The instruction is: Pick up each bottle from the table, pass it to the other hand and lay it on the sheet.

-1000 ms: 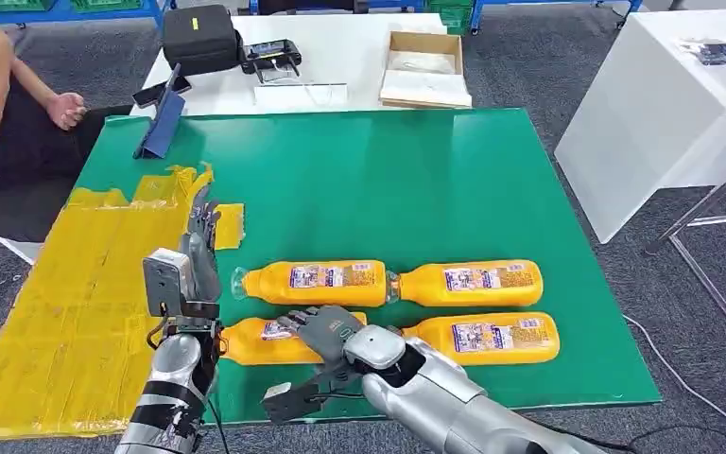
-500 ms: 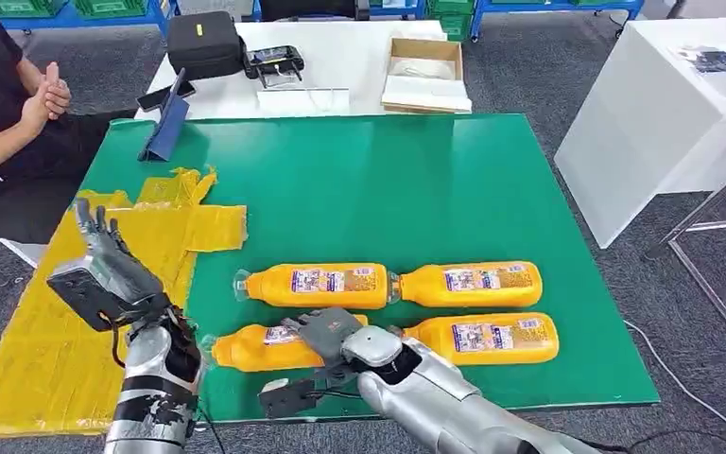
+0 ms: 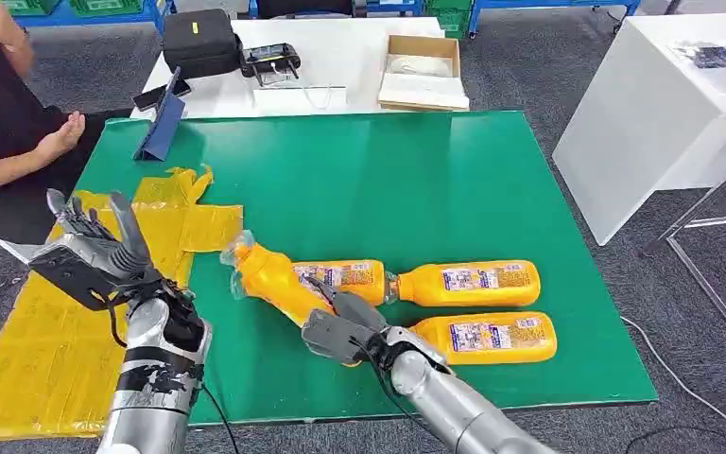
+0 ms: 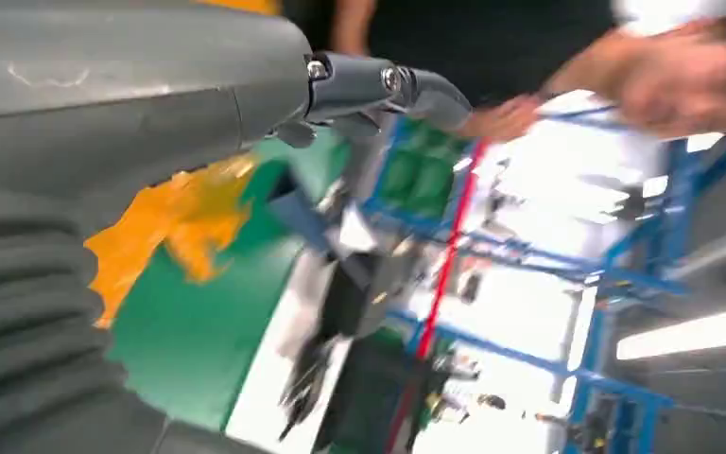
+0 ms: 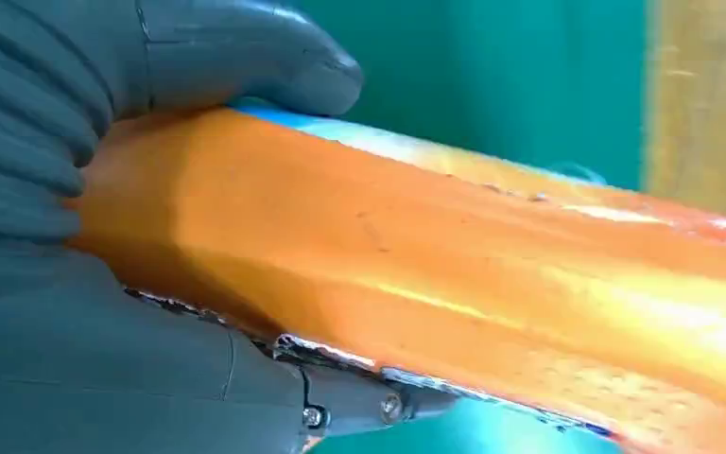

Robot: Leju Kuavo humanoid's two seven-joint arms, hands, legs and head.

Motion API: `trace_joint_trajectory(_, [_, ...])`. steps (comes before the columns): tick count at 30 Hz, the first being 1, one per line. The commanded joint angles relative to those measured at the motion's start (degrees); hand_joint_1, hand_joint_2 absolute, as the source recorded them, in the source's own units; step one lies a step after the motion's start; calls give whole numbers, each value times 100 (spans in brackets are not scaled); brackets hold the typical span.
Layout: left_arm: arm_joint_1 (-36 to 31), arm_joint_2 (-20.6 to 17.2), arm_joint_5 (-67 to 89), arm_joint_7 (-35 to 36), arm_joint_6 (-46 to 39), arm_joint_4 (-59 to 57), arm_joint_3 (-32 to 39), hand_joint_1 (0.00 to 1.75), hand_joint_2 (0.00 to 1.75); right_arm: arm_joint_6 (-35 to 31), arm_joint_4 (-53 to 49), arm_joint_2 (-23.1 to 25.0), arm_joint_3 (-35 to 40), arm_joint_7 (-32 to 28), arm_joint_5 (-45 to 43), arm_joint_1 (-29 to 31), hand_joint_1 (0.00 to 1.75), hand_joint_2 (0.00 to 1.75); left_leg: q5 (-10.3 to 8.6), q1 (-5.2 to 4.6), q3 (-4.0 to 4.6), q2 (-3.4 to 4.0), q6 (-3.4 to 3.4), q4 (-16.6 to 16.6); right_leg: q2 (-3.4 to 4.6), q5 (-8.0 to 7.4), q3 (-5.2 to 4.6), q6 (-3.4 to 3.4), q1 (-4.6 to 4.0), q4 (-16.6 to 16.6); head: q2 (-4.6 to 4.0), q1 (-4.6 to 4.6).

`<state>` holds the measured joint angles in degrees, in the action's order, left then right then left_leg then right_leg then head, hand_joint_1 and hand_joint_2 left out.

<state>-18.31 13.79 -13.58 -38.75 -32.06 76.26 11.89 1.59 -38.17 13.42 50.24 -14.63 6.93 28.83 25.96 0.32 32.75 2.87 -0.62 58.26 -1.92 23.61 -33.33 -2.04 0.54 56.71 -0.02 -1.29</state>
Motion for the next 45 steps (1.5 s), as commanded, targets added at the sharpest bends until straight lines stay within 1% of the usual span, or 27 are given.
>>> trace_joint_trajectory(1, [-227,-326,-535,211,681,-1180,-13,0,175,-126,-1235,-70,-958,-516,-149,-939,175,175,-9,2,14,-35,4,-12,1,-4,-11,7,-1,-9,0,0])
trace_joint_trajectory(5, [-36,-385,-750,345,1033,-1079,58,0,175,-200,-1630,-39,-1035,-701,-132,-1085,175,175,-4,-1,42,-28,1,-8,9,3,-37,5,2,-1,0,0])
trace_joint_trajectory(6, [22,-408,-883,468,1256,-1041,45,0,175,-236,-1735,-34,-1071,-785,-132,-1124,175,175,-5,-3,57,-18,-2,-6,9,1,-52,3,5,3,0,2])
trace_joint_trajectory(7, [146,-470,-1120,694,1687,-989,47,0,175,-280,-1927,-26,-1144,-882,-134,-1209,175,175,-6,-1,58,-25,-3,-9,12,2,-52,4,6,0,0,0])
trace_joint_trajectory(8, [313,-504,-1477,897,2216,-936,129,0,175,-340,-2212,-51,-1200,-951,-101,-1294,175,175,-4,-1,64,-13,-3,-8,14,1,-59,3,5,1,0,2])
trace_joint_trajectory(9, [398,-534,-1518,892,2308,-932,175,0,175,-336,-2328,-67,-1220,-944,-106,-1322,175,175,-3,-1,61,-17,-3,-11,18,3,-56,5,6,-2,0,0])
trace_joint_trajectory(10, [530,-559,-1701,948,2665,-869,220,0,175,-339,-2583,-99,-1256,-943,-98,-1402,175,175,-3,-5,68,-13,-3,-9,14,2,-62,3,9,2,0,2])
trace_joint_trajectory(11, [693,-557,-1838,955,2980,-755,294,0,175,-371,-2855,-166,-1274,-956,-37,-1478,175,175,0,-4,58,-15,-2,-14,24,4,-54,5,10,-2,0,2])
trace_joint_trajectory(12, [741,-540,-1837,972,3033,-711,346,0,175,-377,-2971,-191,-1287,-927,-6,-1516,175,175,-1,-4,74,-10,-4,-7,17,2,-65,2,9,2,0,2])
trace_joint_trajectory(14, [951,-470,-1830,990,3418,-446,413,0,175,-470,-3341,-337,-1340,-925,141,-1626,175,175,1,-2,73,-18,-2,-9,22,4,-66,5,8,0,0,0])
trace_joint_trajectory(15, [972,-458,-1818,1005,3468,-414,418,0,175,-464,-3386,-349,-1364,-920,139,-1643,175,175,-1,-2,87,-17,-3,-5,12,2,-80,2,7,1,0,2])
trace_joint_trajectory(16, [1033,-408,-1796,1050,3618,-304,428,0,175,-465,-3530,-401,-1458,-911,144,-1707,175,175,2,-2,75,-32,-2,-8,11,8,-66,4,8,-1,0,2])
trace_joint_trajectory(17, [1085,-403,-1828,1113,3830,-244,388,0,175,-505,-3580,-473,-1471,-903,245,-1699,175,175,-2,-1,91,-31,-3,-2,1,5,-80,2,6,1,0,0])
trace_joint_trajectory(19, [1133,-370,-1823,1135,3958,-187,346,0,175,-511,-3611,-558,-1577,-902,248,-1692,175,175,0,2,82,-46,-3,-4,2,7,-69,5,5,-3,0,2])
trace_joint_trajectory(20, [1190,-395,-1862,1206,4308,-132,240,0,175,-506,-3615,-583,-1670,-890,249,-1705,175,175,-4,-2,91,-35,-5,-4,-1,4,-79,2,6,-2,0,2])
trace_joint_trajectory(24, [1259,-261,-1834,1280,4554,-16,140,0,175,-427,-3515,-633,-1910,-868,264,-1703,175,175,-6,-3,99,-39,-6,-3,-8,3,-84,1,7,-2,0,2])
trace_joint_trajectory(25, [1317,-253,-1860,1339,4778,75,23,0,175,-405,-3447,-629,-1962,-846,334,-1700,175,175,-6,-4,93,-50,-6,-5,-10,5,-77,2,9,-3,0,2])
trace_joint_trajectory(26, [1379,-212,-1853,1348,4937,193,-68,0,175,-403,-3390,-621,-2028,-851,373,-1698,175,175,-5,-2,97,-40,-5,-3,-8,4,-82,2,6,-3,0,2])
trace_joint_trajectory(27, [1389,-179,-1861,1351,4933,230,-78,0,175,-402,-3375,-621,-2041,-853,377,-1690,175,175,-4,-1,91,-50,-4,-4,-6,6,-74,3,6,-5,0,2])
trace_joint_trajectory(30, [1505,-119,-1800,1352,5118,525,-292,0,175,-421,-3296,-609,-2163,-851,464,-1644,175,175,-4,-4,102,-31,-5,-1,-6,2,-89,-1,7,0,0,0])
trace_joint_trajectory(32, [1556,-142,-1657,1325,5212,665,-456,0,175,-412,-3227,-634,-2210,-786,530,-1588,175,175,0,-1,88,-52,-4,-2,-5,10,-71,3,6,-2,0,0])
trace_joint_trajectory(33, [1576,-119,-1570,1300,5209,736,-540,0,175,-411,-3181,-640,-2252,-780,530,-1555,175,175,-3,-4,100,-33,-5,-1,-3,3,-86,0,7,0,0,0])
trace_joint_trajectory(38, [1631,-89,-1409,1307,5243,878,-887,0,175,-368,-2903,-587,-2219,-636,678,-1295,175,175,-3,-3,91,-45,-4,-2,4,3,-75,3,8,-1,0,2])
trace_joint_trajectory(39, [1647,-91,-1383,1316,5253,887,-944,0,175,-364,-2881,-569,-2215,-631,682,-1268,175,175,-4,-2,102,-26,-4,0,5,-1,-89,1,5,0,0,0])
trace_joint_trajectory(41, [1667,-132,-1333,1309,5290,909,-1050,0,175,-335,-2762,-549,-2087,-551,799,-1132,175,175,-4,-3,93,-39,-3,-3,4,1,-78,3,7,-2,0,2])
trace_joint_trajectory(42, [1669,-131,-1333,1309,5293,915,-1056,0,175,-336,-2751,-536,-2077,-540,806,-1116,175,175,-5,-3,102,-27,-4,-2,4,-1,-89,1,6,-1,0,0])
trace_joint_trajectory(45, [1669,-159,-1173,1225,5312,988,-1131,0,175,-309,-2580,-459,-1918,-475,888,-963,175,175,-3,-1,94,-26,-2,-4,14,0,-82,4,5,-2,0,0])
